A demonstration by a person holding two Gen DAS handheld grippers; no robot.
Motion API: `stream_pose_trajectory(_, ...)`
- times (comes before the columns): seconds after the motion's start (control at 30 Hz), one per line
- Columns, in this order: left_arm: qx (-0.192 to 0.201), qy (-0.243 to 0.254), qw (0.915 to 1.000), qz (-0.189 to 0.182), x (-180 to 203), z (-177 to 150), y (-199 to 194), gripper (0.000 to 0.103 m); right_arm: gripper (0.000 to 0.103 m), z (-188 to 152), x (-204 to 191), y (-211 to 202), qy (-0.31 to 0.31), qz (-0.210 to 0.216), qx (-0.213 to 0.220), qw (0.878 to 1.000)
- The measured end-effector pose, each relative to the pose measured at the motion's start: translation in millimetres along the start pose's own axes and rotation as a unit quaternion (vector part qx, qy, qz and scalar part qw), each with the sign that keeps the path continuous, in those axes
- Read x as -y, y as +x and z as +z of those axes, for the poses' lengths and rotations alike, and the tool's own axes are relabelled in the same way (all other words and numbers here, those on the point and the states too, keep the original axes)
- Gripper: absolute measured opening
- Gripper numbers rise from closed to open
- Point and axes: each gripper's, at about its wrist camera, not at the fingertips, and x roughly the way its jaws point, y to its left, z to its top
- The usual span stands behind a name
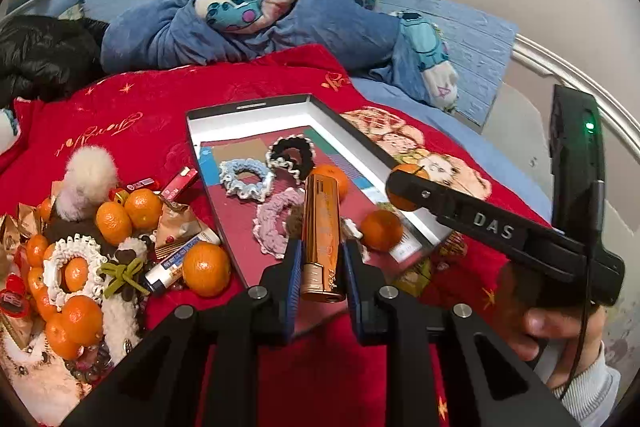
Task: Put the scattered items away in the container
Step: 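Carry the snack stick and the mandarin over the white box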
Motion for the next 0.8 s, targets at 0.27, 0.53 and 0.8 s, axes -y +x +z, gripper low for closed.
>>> stream_pose_trajectory(0.27, -0.015, -0.005, 0.9992, 0.037, -6, -1, 30, 0.021, 0.037, 0, 3, 16, -0.003, -0.022, -0.015, 1.0)
stream_pose_trajectory(0.53, -0.01, 0.001, 0.9987, 0.049, -3, 3, 42, 0.021, 0.037, 2, 6, 19, -0.004, -0.025, -0.012, 1.0)
stream_pose_trajectory(0.8, 0.012, 0.006, 0.9999, 0.01, -9, 22, 39, 0.021, 0.037, 11, 7, 30, 0.0, -0.025, -0.017, 1.0)
